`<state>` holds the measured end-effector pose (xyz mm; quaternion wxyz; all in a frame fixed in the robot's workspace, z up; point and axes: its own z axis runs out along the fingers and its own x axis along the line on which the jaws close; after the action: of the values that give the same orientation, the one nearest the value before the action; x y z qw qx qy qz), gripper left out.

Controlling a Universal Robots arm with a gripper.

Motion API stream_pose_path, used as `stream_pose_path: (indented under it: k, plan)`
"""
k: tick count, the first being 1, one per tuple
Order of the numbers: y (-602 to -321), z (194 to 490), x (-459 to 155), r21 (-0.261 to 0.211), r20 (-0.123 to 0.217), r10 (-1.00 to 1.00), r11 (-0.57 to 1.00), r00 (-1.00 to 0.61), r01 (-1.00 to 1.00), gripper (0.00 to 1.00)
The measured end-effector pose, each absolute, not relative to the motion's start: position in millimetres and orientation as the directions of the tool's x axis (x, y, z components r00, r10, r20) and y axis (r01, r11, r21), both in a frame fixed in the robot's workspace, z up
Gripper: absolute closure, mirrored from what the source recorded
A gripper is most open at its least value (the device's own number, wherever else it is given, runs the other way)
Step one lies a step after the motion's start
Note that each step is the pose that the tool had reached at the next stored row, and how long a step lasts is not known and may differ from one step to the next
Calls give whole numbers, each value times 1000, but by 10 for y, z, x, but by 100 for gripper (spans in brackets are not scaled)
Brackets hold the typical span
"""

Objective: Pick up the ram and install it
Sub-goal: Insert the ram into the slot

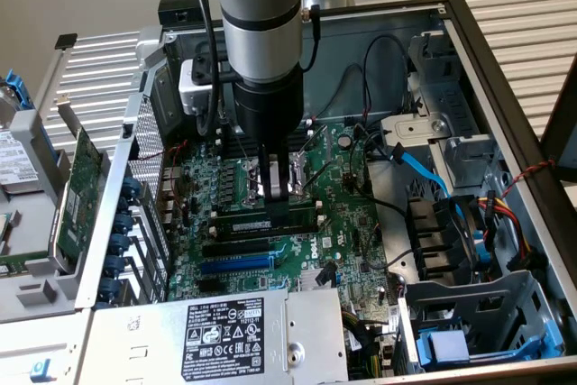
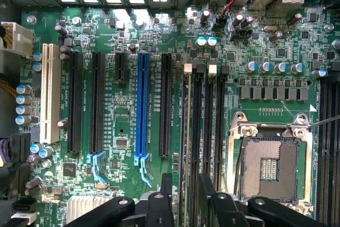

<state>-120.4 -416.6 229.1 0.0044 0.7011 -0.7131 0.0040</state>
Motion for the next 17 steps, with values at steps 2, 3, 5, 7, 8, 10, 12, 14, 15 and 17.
stream_pose_path:
  k: [2,3,5,7,8,10,12,14,15,17]
  plan:
    - [-4166,2310,-1220,0,12,-1000,17,-17,-1000,67]
    - [-4166,2322,-1226,0,12,-1000,17,-17,-1000,67]
    - [-4166,2356,-1234,0,12,-1000,17,-17,-1000,67]
    - [-4166,2386,-1240,0,13,-1000,17,-17,-1000,67]
    - [-4166,2397,-1242,0,13,-1000,17,-17,-1000,67]
    - [-4166,2418,-1247,0,14,-1000,17,-17,-1000,67]
    - [-4166,2439,-1250,0,14,-1000,17,-17,-1000,67]
    - [-4166,2454,-1253,0,14,-1000,17,-17,-1000,67]
    - [-4166,2460,-1255,0,14,-1000,17,-17,-1000,67]
    - [-4165,2466,-1259,0,14,-1000,17,-17,-1000,67]
